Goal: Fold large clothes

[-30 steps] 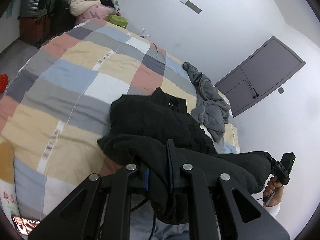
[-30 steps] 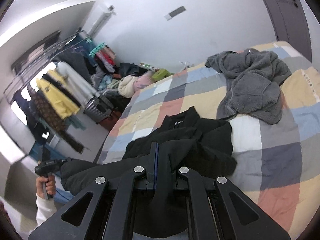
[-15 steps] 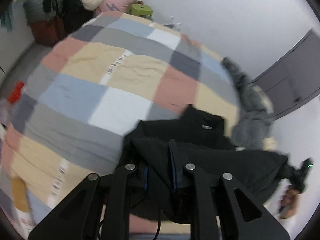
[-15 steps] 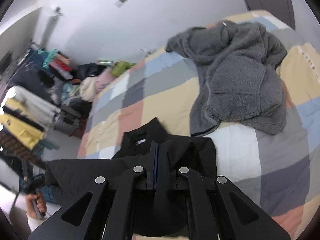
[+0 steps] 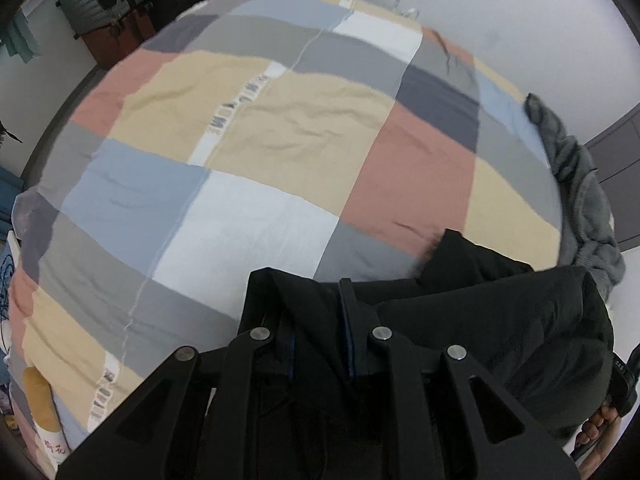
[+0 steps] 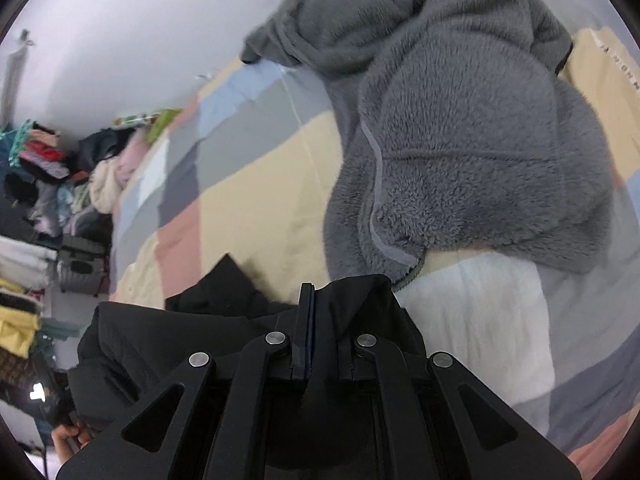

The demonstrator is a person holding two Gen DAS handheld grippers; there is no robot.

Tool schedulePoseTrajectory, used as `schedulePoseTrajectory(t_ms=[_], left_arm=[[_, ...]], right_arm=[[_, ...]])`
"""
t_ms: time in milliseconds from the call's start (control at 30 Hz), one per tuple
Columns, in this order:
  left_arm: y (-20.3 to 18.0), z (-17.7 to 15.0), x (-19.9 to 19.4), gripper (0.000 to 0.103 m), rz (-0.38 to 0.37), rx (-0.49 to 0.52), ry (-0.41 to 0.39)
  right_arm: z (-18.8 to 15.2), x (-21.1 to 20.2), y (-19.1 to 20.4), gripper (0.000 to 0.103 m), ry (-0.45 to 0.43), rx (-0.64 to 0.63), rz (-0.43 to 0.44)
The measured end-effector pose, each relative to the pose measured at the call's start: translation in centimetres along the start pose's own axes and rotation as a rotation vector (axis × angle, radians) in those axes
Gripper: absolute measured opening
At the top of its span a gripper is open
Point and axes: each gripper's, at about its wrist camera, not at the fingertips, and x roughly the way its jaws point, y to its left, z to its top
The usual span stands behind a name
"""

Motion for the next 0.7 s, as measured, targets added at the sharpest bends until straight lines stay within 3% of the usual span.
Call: schedulePoseTrajectory(t_ms=[367, 567, 700], left_arm=[[-1.5, 3.3, 7.2, 0.019, 0.026, 0.002, 0.111], [-1.0, 2.8, 6.7, 0.020, -0.009, -0.019, 0.134], [0.2, 1.9, 4.8, 0.034, -0.079, -0.059, 0.132]], right_arm=[[2.3, 7.6, -1.7, 0.001, 0.117, 0.068, -0.033], [1.8, 6.9, -2.5, 0.002, 0.143, 0.088, 0.013], [1.2, 5.0, -3.3, 0.010, 0.157, 0.109, 0.089]])
